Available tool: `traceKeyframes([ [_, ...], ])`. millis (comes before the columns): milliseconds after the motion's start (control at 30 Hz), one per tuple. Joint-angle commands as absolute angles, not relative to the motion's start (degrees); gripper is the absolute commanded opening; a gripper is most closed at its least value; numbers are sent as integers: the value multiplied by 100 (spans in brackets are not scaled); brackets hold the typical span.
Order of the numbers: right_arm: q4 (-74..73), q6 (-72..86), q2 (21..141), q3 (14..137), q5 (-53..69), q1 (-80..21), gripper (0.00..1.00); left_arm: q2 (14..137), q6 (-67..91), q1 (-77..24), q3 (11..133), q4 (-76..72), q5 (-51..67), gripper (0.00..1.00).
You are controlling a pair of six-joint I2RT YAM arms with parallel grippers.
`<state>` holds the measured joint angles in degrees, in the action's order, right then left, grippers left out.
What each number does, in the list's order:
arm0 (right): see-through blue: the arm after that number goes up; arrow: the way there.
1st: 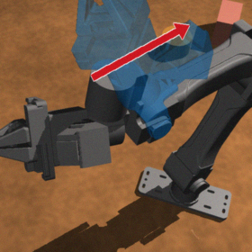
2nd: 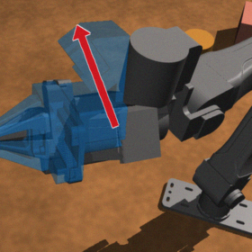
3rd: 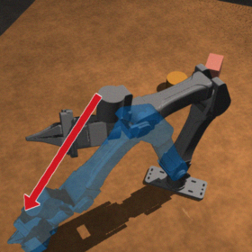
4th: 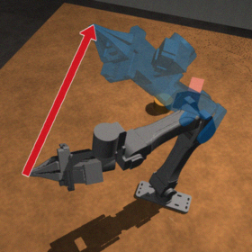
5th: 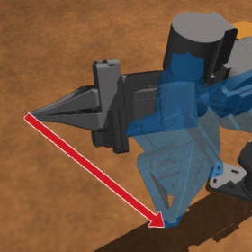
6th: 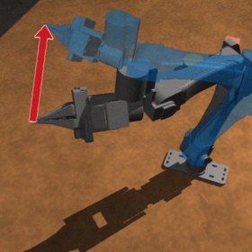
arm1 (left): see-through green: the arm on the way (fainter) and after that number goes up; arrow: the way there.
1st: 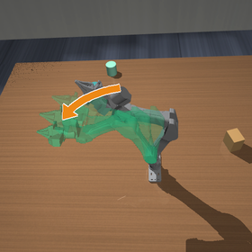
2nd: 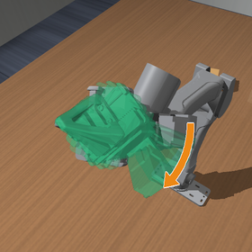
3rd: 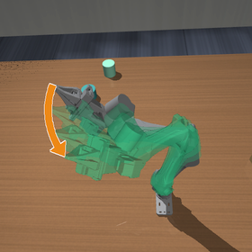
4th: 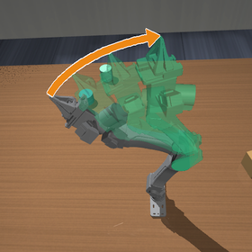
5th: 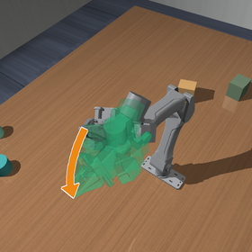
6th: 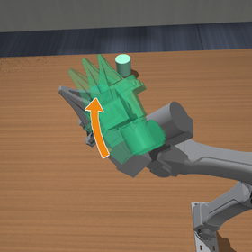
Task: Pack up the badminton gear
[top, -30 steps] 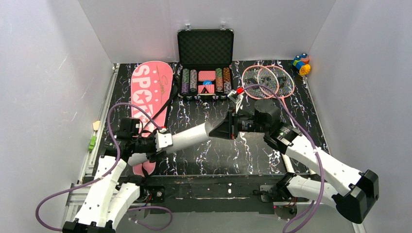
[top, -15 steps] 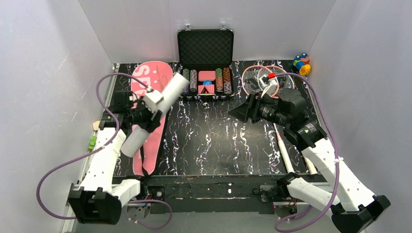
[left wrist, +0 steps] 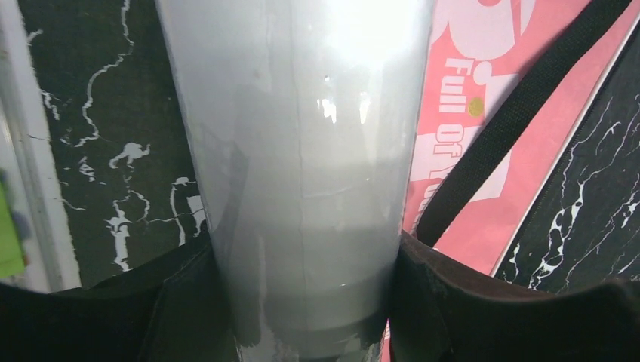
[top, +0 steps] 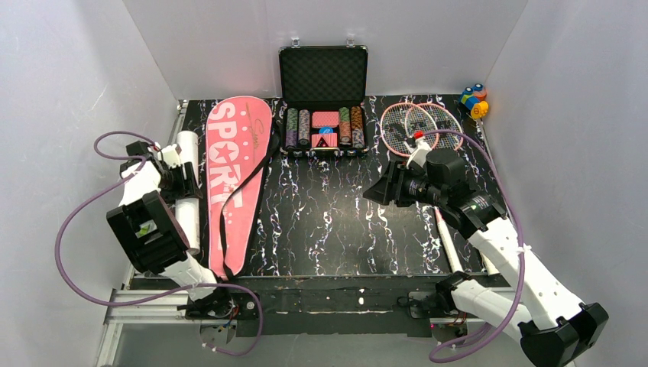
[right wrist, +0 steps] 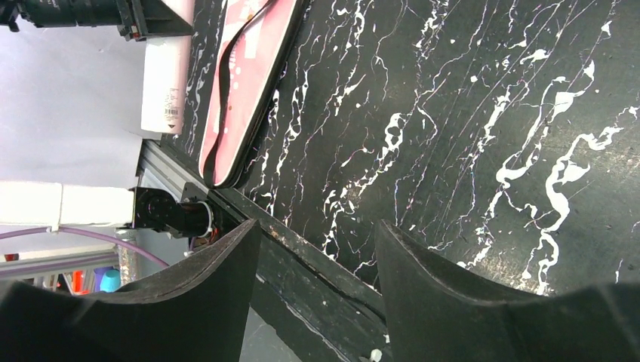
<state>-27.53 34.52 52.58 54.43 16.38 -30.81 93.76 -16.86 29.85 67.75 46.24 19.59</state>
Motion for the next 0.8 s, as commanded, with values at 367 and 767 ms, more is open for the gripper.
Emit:
traceKeyframes([
  [367,-2831,3521,5298,5609,1654,-3050,66,9555,-2038,2925,6274,3697,1097,58],
  [767,-3126,3501,5602,5992,1809,-3033,71,9226,-2657,2923,5742,3287,814,98],
])
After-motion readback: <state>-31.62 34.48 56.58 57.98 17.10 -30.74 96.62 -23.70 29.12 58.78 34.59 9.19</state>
